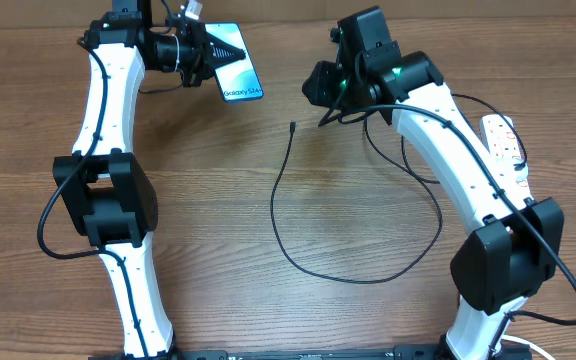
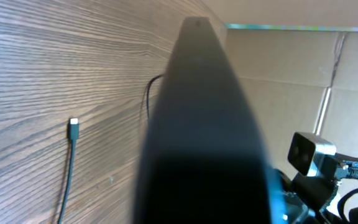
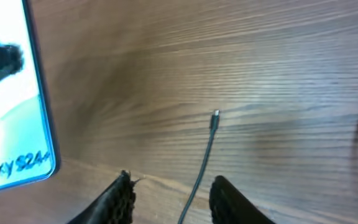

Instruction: Plug charger to phone and switch on socket

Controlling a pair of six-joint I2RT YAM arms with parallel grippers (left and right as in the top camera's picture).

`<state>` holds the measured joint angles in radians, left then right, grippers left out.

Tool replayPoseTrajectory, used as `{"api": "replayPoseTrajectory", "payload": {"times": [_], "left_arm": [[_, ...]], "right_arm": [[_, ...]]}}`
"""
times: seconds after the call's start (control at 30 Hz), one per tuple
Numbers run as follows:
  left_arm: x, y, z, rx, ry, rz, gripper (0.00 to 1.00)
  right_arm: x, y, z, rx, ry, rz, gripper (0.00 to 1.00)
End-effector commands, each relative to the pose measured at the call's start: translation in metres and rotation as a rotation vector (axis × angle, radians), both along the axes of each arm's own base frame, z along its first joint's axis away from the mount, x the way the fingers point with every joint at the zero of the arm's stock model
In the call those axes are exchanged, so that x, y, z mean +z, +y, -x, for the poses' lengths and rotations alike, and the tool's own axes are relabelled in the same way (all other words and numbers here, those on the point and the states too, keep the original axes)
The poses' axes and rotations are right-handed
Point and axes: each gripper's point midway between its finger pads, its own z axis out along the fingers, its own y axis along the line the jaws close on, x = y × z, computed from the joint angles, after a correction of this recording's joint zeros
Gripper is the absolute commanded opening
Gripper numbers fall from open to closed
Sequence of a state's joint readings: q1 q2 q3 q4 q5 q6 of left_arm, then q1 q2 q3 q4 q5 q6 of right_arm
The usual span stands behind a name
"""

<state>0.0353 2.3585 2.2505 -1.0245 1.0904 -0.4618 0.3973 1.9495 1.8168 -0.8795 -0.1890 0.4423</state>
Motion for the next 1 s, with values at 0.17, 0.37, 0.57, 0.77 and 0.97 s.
{"api": "replayPoseTrajectory", "payload": {"times": [0.17, 0.37, 0.57, 0.77, 0.97], "left_arm": [[-0.008, 0.023, 0.000, 0.048, -0.004, -0.119, 0.04], [-0.023, 0.046, 0.009, 0.063, 0.035, -0.198, 0.04], [-0.028, 0.052, 0.012, 0.058, 0.040, -0.229, 0.04], [-0.028, 0.052, 0.013, 0.057, 0.041, -0.228, 0.04], [-0.028, 0.052, 0.013, 0.056, 0.041, -0.228, 0.04]], "right_arm": [[-0.074, 0.016, -0.006, 0.030, 0.032, 0.205, 0.41], [-0.113, 0.030, -0.005, 0.047, 0.049, 0.278, 0.36], [-0.145, 0.037, -0.010, 0.054, 0.064, 0.292, 0.32], [-0.170, 0.040, -0.016, 0.054, 0.068, 0.295, 0.32], [-0.172, 0.038, -0.027, 0.026, 0.019, 0.311, 0.31]]}}
